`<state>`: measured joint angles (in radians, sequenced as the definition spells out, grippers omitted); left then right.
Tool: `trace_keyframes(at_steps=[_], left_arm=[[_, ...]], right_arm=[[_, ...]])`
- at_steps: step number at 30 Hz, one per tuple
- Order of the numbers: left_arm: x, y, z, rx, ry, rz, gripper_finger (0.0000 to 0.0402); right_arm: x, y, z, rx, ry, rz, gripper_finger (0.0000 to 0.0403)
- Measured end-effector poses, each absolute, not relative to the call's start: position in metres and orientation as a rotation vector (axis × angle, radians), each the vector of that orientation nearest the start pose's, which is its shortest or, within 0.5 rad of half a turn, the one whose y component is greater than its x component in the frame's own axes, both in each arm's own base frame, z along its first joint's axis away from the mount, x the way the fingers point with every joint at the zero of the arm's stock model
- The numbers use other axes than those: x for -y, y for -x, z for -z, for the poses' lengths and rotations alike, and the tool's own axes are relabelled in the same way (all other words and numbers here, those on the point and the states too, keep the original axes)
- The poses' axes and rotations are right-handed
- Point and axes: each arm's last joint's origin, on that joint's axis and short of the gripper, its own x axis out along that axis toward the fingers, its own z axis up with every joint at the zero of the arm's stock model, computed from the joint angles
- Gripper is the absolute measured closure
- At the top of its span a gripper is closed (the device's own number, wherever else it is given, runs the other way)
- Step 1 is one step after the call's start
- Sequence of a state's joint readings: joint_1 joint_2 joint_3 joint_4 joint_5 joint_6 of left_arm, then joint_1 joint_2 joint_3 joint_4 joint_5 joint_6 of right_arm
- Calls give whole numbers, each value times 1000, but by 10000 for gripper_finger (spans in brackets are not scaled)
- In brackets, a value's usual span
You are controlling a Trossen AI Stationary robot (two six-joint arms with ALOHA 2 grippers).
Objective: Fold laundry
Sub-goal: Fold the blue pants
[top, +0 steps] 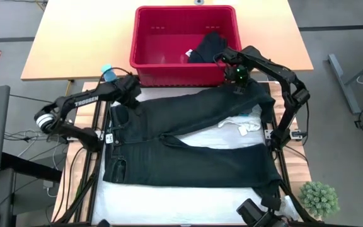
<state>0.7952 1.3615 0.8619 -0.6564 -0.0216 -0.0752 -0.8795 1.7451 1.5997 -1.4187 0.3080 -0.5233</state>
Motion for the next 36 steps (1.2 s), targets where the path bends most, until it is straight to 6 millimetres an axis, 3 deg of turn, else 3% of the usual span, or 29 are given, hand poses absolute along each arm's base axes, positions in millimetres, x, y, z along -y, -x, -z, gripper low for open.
trace_keyframes(at_steps=[6,14,19,25,31,36], left_arm=[[-208,-160,-191,-981,667,-616,299],[-206,-167,-187,-1103,442,-586,197],[-204,-170,-186,-1193,284,-663,157],[-214,-169,-164,-1249,384,-685,153],[-219,-181,-140,-1301,454,-554,156],[-218,-187,-140,-1368,488,-500,206]], right_arm=[[249,-195,-292,-1743,-95,473,372],[248,-196,-292,-1722,-124,444,382],[248,-196,-292,-1723,-126,443,376],[247,-196,-292,-1723,-127,439,379],[247,-196,-292,-1731,-132,433,378],[246,-196,-292,-1732,-131,430,379]])
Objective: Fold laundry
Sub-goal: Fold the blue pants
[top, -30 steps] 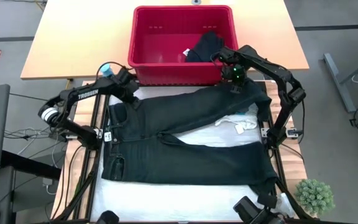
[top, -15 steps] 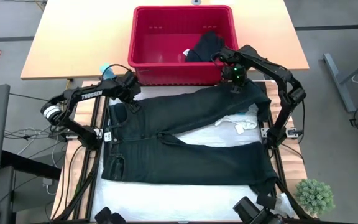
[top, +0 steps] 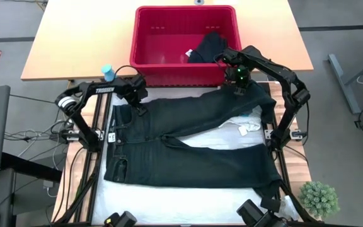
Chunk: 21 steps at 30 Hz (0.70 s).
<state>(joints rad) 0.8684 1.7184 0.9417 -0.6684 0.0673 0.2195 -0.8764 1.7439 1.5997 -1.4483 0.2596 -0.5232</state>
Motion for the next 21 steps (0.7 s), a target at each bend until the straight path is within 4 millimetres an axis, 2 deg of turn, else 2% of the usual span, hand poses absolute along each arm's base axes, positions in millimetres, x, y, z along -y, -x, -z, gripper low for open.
trace_keyframes(at_steps=[8,17,21], left_arm=[[-220,-188,-162,-1373,508,-545,382],[-222,-193,-191,-1352,486,-586,384],[-217,-195,-213,-1328,437,-626,387]], right_arm=[[244,-195,-296,-1719,-119,440,379],[218,-192,-342,-1626,-43,565,384],[205,-189,-349,-1625,-101,614,384]])
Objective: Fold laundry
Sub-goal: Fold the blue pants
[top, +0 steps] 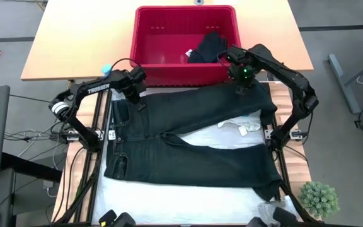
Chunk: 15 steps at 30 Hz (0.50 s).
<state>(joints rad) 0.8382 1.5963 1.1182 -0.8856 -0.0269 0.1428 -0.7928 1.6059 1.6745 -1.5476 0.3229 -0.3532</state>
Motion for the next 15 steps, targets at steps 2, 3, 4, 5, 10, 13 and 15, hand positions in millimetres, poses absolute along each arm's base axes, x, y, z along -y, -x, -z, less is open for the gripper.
trace_keyframes(at_steps=[2,3,4,5,10,13,15], left_arm=[[-213,-194,-225,-1311,410,-639,388],[-210,-195,-231,-1298,399,-647,388],[-207,-195,-236,-1284,387,-656,388],[-203,-195,-240,-1271,378,-662,388],[-181,-194,-261,-1234,315,-654,388],[-166,-193,-273,-1224,259,-675,388],[-156,-191,-281,-1218,221,-690,389]], right_arm=[[198,-189,-352,-1626,-112,656,384],[194,-189,-354,-1620,-105,680,384],[190,-190,-357,-1608,-93,697,384],[184,-192,-360,-1593,-78,709,384],[150,-196,-378,-1489,-28,740,384],[126,-198,-387,-1406,-30,747,384],[110,-200,-392,-1355,-25,748,385]])
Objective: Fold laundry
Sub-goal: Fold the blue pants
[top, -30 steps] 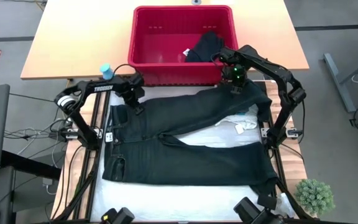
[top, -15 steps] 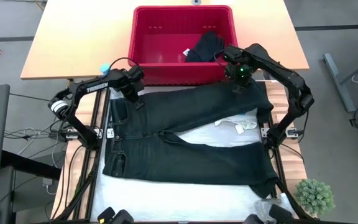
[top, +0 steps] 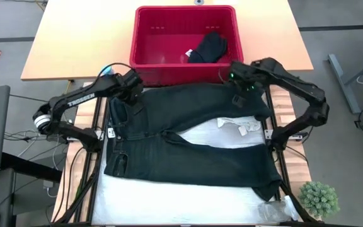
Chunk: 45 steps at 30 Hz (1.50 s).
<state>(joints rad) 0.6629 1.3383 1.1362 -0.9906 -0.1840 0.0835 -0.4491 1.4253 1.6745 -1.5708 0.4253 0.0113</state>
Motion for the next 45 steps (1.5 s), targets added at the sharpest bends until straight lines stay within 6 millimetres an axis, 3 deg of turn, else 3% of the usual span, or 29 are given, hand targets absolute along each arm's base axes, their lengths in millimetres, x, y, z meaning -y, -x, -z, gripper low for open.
trace_keyframes(at_steps=[8,14,18,22,29,35,45], left_arm=[[-113,-186,-306,-1144,120,-693,389],[-84,-186,-314,-1133,29,-664,389],[-67,-189,-314,-1149,-43,-649,389],[-51,-190,-313,-1164,-119,-661,389],[-27,-188,-313,-1167,-219,-707,389],[-6,-186,-308,-1124,-298,-727,389],[27,-176,-309,-1043,-361,-676,389]], right_arm=[[51,-208,-402,-1175,-88,752,385],[11,-214,-402,-1074,-112,753,385],[-9,-216,-389,-1068,-201,762,385],[-25,-216,-360,-1125,-280,812,385],[-23,-212,-321,-1197,-326,960,385],[-14,-212,-314,-1190,-381,1042,385],[-25,-210,-319,-1181,-360,981,385]])
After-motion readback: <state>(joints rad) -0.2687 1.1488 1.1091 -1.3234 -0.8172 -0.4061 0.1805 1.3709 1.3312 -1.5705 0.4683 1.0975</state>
